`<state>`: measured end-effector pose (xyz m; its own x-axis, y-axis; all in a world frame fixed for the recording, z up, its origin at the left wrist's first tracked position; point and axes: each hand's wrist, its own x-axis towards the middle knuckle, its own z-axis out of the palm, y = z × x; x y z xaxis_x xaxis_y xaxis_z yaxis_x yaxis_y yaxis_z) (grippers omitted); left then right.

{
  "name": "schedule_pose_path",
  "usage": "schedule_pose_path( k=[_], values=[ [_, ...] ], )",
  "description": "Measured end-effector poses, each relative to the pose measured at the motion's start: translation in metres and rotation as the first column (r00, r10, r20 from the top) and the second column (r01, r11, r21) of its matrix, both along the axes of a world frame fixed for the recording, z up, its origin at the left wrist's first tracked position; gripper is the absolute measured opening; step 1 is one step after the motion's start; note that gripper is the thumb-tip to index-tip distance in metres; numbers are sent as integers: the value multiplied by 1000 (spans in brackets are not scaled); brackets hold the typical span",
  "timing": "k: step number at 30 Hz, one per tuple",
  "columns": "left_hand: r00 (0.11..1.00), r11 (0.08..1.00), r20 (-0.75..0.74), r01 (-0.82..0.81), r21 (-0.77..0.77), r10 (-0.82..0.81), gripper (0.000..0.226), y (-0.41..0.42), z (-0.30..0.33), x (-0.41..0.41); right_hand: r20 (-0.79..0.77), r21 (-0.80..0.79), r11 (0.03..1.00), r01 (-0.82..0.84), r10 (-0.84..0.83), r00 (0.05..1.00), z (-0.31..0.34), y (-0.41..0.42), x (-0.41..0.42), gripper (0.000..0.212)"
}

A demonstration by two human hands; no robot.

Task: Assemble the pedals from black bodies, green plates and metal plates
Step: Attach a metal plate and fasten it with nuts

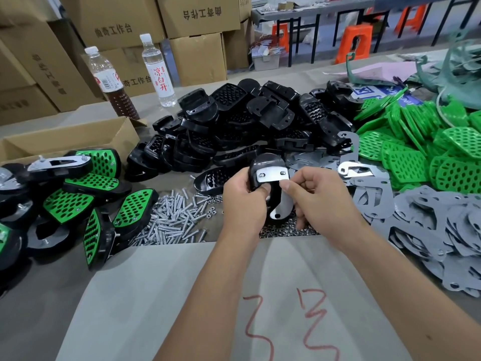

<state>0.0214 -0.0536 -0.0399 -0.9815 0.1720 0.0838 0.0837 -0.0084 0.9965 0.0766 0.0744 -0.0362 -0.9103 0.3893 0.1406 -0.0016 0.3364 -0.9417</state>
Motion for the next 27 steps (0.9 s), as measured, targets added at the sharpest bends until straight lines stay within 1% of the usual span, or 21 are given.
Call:
schedule_pose_path(
  k=[3,7,10,12,16,20,27],
  values=[
    [999,1000,26,22,15,-23,40,0,2,0,17,-2,1000,-6,6,1000,-1,1,-1,27],
    [996,996,-19,89,-20,-90,36,-2,3,2,38,-39,999,-6,7,999,-5,7,-3,26],
    [980,980,1,198,-12,-198,45,-8,5,3,55,-87,996,-16,20,998,-7,11,-2,25],
    [972,973,28,232,-16,-231,52,-11,6,3,54,-123,992,-24,31,998,-7,11,-2,25],
    [960,965,93,262,24,-263,54,-12,9,2,45,-155,988,-11,18,999,-9,7,-1,26],
    [941,955,161,293,44,-297,54,-14,13,0,43,-173,985,13,-5,999,-8,3,-1,23],
    [923,944,198,323,73,-331,58,-14,15,-1,17,-158,985,74,-73,997,-2,-1,5,20]
  ],
)
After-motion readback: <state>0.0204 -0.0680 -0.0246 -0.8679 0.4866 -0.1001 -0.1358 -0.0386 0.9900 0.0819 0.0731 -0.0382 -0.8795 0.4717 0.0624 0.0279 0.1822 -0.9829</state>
